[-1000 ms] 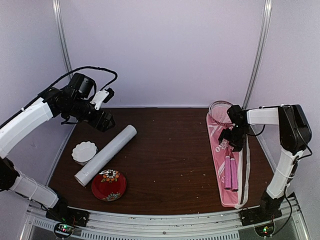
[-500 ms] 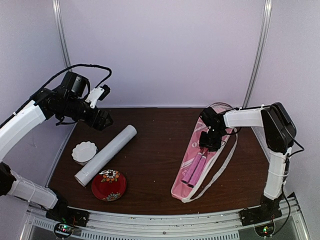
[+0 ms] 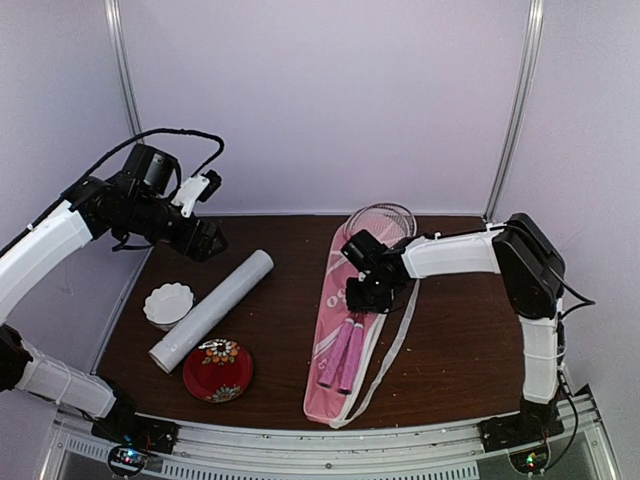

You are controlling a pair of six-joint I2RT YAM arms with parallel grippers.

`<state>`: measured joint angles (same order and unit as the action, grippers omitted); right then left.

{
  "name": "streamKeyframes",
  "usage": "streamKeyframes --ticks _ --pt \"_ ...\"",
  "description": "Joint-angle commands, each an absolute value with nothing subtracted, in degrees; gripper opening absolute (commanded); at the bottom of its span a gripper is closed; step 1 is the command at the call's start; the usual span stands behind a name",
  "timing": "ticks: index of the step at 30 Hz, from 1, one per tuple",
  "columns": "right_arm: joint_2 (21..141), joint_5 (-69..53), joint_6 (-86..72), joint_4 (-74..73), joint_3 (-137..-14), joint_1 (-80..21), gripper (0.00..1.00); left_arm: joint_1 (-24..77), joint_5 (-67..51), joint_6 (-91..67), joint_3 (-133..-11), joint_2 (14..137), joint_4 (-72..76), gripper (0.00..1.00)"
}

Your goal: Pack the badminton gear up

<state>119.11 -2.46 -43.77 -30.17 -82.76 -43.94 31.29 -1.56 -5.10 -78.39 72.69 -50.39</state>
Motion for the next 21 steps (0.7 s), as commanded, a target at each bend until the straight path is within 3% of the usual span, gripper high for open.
streamKeyframes --ticks 1,7,12,21 --pt "121.1 -5.8 -40.3 -33.8 -75.3 -46.3 0.39 31.5 -3.0 -6.0 -78.4 73.6 -47.9 0.86" --pt "115.9 -6.1 -42.1 -30.4 -75.8 -45.3 0.46 31.5 -4.4 -6.4 -78.6 75.1 -47.0 0.86" --pt "119.0 -11.6 -43.0 -28.7 -79.2 -41.1 0.50 32.0 -4.7 -6.8 -78.8 75.2 -46.9 0.86" --pt "118.3 -23.7 -46.9 -9.5 -72.2 -34.6 0.60 32.1 -4.6 -7.1 -78.3 74.2 -46.8 0.86"
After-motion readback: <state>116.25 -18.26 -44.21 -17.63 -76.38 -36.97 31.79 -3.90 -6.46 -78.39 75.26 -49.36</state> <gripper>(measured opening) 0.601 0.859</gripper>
